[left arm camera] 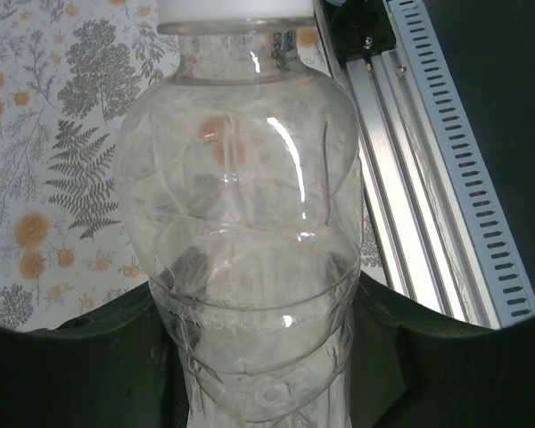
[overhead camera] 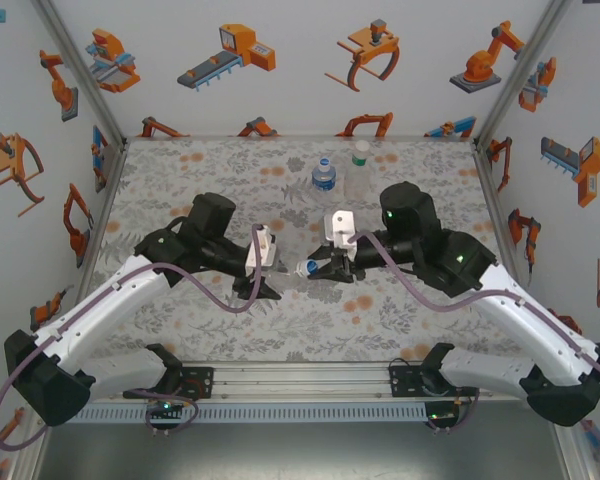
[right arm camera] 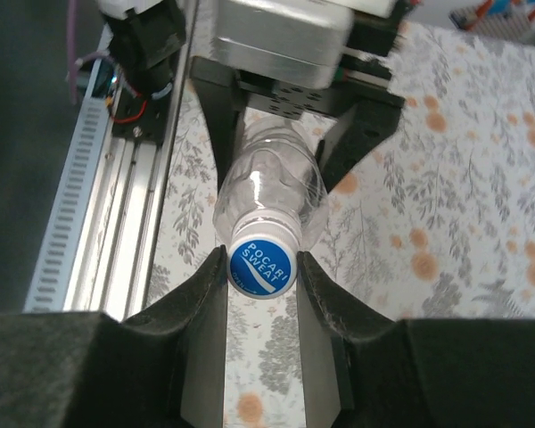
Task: Screw on the bottle caps
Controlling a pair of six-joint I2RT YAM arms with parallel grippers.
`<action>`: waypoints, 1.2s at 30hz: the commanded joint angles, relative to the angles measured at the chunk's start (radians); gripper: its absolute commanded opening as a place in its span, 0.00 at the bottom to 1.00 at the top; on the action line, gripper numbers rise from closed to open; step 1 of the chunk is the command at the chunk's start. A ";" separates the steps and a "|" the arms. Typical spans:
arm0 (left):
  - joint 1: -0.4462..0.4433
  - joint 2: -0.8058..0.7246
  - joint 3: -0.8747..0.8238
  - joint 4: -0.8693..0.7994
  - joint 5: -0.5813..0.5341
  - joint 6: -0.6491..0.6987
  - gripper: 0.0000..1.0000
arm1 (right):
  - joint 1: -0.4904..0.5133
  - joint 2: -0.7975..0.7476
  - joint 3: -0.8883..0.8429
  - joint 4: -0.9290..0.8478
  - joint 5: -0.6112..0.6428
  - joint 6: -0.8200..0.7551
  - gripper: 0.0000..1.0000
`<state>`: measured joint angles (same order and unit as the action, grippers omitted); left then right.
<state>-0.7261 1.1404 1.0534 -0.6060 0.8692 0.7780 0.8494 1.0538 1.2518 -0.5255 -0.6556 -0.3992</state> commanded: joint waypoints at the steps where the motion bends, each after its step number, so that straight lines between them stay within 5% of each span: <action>1: -0.005 -0.014 0.006 0.118 -0.002 -0.058 0.00 | 0.005 -0.020 -0.068 0.157 0.230 0.393 0.00; 9: -0.004 -0.009 -0.040 0.291 -0.111 -0.164 0.00 | 0.005 -0.050 -0.211 0.303 0.585 1.221 0.00; 16: -0.005 0.007 -0.043 0.342 -0.142 -0.184 0.00 | 0.004 -0.008 -0.209 0.230 0.655 1.644 0.00; 23: -0.004 0.014 -0.032 0.320 -0.156 -0.178 0.00 | 0.004 -0.005 -0.201 0.243 0.637 1.607 0.06; 30: -0.004 0.021 -0.004 0.220 -0.122 -0.135 0.00 | -0.003 -0.075 -0.129 0.197 0.619 1.189 0.50; 36: -0.004 0.062 0.061 0.047 -0.010 -0.060 0.00 | -0.004 -0.151 -0.127 0.228 0.463 0.697 0.52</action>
<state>-0.7288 1.1851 1.0649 -0.4633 0.7479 0.6510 0.8482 0.9409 1.0916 -0.3084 -0.0959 0.6285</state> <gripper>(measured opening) 0.530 0.522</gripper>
